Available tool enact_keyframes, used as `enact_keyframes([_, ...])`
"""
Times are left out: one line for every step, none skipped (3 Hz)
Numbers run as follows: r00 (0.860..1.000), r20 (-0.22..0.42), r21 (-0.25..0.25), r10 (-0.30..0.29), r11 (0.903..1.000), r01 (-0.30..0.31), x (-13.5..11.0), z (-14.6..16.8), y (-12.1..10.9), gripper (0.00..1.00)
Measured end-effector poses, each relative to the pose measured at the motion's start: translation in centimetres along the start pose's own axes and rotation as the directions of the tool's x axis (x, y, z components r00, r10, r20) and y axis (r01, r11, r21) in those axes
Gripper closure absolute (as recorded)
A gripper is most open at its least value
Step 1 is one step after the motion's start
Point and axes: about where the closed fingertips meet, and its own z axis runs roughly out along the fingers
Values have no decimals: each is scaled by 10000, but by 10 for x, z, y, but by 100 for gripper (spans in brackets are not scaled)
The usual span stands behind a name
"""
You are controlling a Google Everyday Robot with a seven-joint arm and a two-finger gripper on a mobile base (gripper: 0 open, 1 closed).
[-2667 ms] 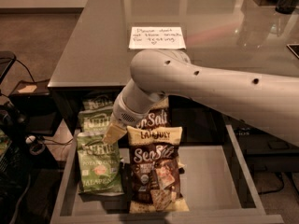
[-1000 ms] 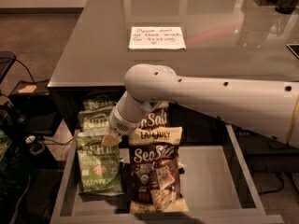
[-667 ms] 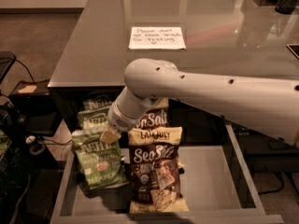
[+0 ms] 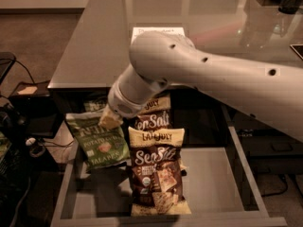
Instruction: Pick green jalapeno chip bag from bottom drawer and place on counter
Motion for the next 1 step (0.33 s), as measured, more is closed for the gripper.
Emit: enact_keyframes([9989, 295, 407, -351, 9986, 339, -20, -44, 5, 100])
